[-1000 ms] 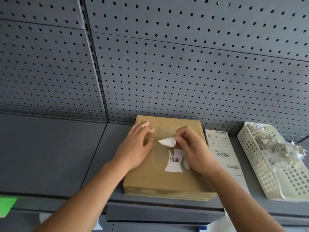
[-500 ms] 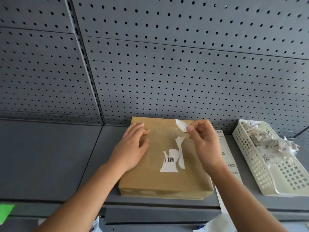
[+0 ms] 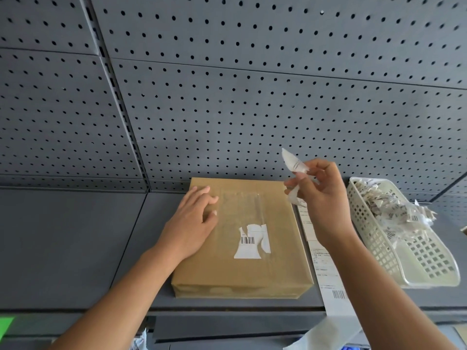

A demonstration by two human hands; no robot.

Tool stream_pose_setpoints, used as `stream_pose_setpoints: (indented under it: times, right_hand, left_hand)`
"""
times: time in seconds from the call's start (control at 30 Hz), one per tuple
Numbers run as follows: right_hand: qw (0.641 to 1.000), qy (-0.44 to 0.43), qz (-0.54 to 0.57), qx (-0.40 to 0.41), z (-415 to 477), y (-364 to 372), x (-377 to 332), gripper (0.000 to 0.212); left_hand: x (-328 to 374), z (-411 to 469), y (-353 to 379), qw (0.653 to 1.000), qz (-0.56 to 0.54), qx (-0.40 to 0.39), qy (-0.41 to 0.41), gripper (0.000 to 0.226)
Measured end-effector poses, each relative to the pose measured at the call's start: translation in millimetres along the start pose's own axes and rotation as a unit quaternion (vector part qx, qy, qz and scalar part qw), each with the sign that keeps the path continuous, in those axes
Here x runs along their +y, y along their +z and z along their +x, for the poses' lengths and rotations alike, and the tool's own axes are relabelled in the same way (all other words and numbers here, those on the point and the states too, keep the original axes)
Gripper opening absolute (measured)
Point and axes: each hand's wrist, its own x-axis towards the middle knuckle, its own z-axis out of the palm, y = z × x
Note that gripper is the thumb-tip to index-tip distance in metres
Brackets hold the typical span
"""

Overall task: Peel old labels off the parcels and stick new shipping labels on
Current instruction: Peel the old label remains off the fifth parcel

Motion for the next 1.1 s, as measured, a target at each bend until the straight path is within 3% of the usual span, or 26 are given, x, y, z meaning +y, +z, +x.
stream_pose_setpoints:
  times: [0.3, 0.5, 0.8, 0.97, 1.1]
  right_hand:
    - [0.988, 0.057, 0.002, -0.147, -13, -11, -9, 0.035]
    - [0.994, 0.035, -0.069, -0.081, -12, -13, -6, 0.021]
    - [0.991, -0.025, -0.106, -0.074, -15, -12, -7, 0.018]
    - [0.991, -0.015, -0.094, -0.097, -18, -11, -10, 0.042]
    - [0.990, -0.001, -0.110, -0.091, -20, -10, -13, 0.025]
  left_hand:
    - [-1, 0, 0, 1.000, -0.005, 0.002, 0.002, 0.036]
    - [-2, 1, 0, 1.000, -0.005, 0.004, 0.008, 0.037]
    - [-3, 1, 0, 1.000, -0.001, 0.008, 0.013, 0.036]
    - [-3, 1, 0, 1.000, 0.000, 0.006, 0.012, 0.036]
    - [-4, 2, 0, 1.000, 0.000, 0.006, 0.010, 0.036]
